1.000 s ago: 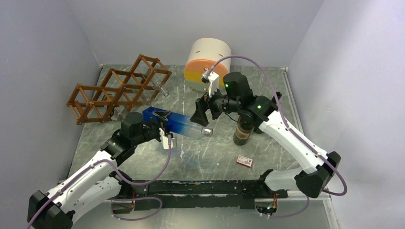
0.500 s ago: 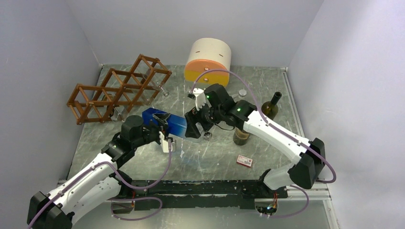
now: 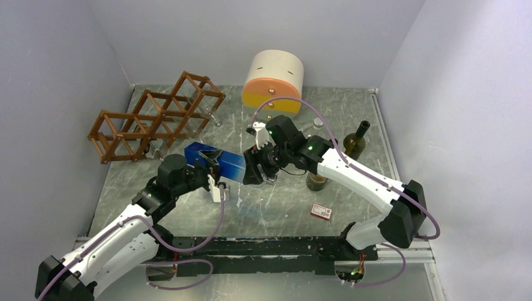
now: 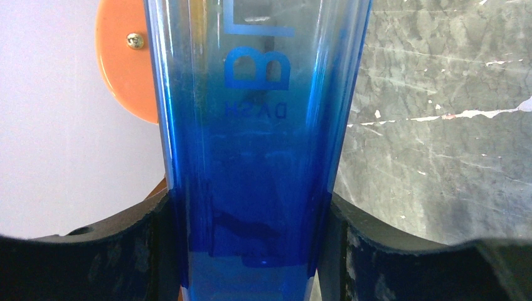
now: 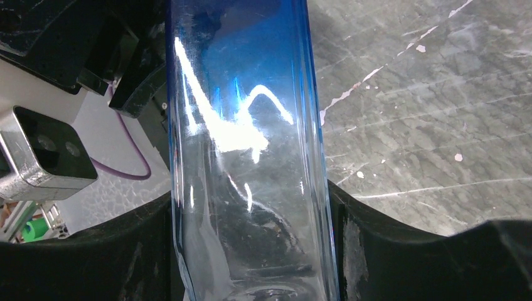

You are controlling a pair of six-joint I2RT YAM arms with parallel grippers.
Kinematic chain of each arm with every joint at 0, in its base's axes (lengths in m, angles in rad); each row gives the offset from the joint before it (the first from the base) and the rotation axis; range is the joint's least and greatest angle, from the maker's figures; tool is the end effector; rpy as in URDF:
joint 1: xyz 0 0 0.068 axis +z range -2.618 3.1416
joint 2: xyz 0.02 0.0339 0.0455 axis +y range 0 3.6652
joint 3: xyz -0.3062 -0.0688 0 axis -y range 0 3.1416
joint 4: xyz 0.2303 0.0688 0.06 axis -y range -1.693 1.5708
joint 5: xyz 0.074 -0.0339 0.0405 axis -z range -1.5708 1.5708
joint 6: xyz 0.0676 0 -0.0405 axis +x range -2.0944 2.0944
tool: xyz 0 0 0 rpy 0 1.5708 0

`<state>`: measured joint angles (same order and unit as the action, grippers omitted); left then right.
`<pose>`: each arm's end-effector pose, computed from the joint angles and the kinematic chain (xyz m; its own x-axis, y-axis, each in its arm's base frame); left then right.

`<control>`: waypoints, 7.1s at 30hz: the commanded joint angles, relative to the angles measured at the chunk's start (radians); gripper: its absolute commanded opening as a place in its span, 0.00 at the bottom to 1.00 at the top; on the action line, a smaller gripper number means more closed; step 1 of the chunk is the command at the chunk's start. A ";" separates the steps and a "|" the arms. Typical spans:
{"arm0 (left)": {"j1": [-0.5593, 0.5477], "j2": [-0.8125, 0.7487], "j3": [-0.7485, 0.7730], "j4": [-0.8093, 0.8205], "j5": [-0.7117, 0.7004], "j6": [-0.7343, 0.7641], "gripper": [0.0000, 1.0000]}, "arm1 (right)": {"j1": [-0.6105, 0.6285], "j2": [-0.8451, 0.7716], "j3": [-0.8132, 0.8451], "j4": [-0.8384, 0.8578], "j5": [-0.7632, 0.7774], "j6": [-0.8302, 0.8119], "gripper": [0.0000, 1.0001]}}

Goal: Put the wine bottle on the wine rack

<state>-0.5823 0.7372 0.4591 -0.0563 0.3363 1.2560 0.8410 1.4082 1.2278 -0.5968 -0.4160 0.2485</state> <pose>0.1225 -0.1074 0.2686 0.6563 0.6426 -0.3955 0.5020 0.0194 0.8647 0.1827 0.2452 0.3381 -0.6681 -0.4094 -0.6213 -0.7320 0.5116 0.4500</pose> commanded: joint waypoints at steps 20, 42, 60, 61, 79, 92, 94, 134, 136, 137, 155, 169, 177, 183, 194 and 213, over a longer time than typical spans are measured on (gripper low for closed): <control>0.001 -0.072 0.019 0.242 0.018 -0.053 0.09 | 0.036 0.043 0.007 0.089 0.115 0.025 0.50; 0.003 -0.074 0.020 0.288 -0.005 -0.186 0.96 | 0.040 -0.128 0.056 0.141 0.525 -0.012 0.00; 0.049 0.231 0.930 -0.208 -0.595 -1.280 0.96 | 0.047 -0.197 -0.063 0.291 0.472 -0.053 0.00; 0.049 0.222 0.929 -0.210 -0.585 -1.276 0.96 | 0.050 -0.195 -0.069 0.304 0.459 -0.051 0.00; 0.050 0.076 0.625 -0.009 -0.670 -1.297 0.96 | 0.182 0.062 -0.012 0.611 0.475 0.074 0.00; 0.050 0.052 0.500 0.092 -0.739 -1.256 0.96 | 0.206 0.207 0.055 0.756 0.474 0.119 0.00; 0.051 0.048 0.490 0.103 -0.752 -1.250 0.96 | 0.212 0.225 0.070 0.761 0.476 0.119 0.00; 0.050 0.050 0.389 0.212 -0.858 -1.168 0.96 | 0.216 0.453 0.250 0.865 0.562 0.281 0.00; 0.050 0.051 0.378 0.232 -0.869 -1.167 0.96 | 0.216 0.480 0.269 0.888 0.558 0.297 0.00; 0.051 0.053 0.371 0.240 -0.881 -1.167 0.96 | 0.214 0.493 0.274 0.907 0.562 0.305 0.00; 0.071 0.047 0.351 0.269 -0.958 -1.181 0.96 | 0.158 0.745 0.492 0.969 0.487 0.369 0.00; 0.082 0.047 0.356 0.258 -0.948 -1.188 0.96 | 0.146 0.932 0.761 0.820 0.543 0.406 0.35; 0.084 0.048 0.354 0.262 -0.955 -1.181 0.96 | 0.133 1.027 0.915 0.744 0.552 0.417 0.44; 0.087 0.057 0.358 0.256 -0.952 -1.184 0.96 | 0.129 1.056 0.938 0.753 0.559 0.403 0.61; 0.096 0.056 0.360 0.254 -0.956 -1.187 0.96 | 0.126 1.003 0.882 0.787 0.547 0.349 0.90; 0.107 0.009 0.356 0.259 -0.918 -1.212 0.96 | 0.074 0.471 0.391 0.803 0.587 0.289 0.88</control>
<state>-0.4854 0.7433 0.8085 0.1810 -0.5995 0.0624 0.9482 2.0148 1.7111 0.2264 0.1005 0.5644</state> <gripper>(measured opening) 0.958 0.894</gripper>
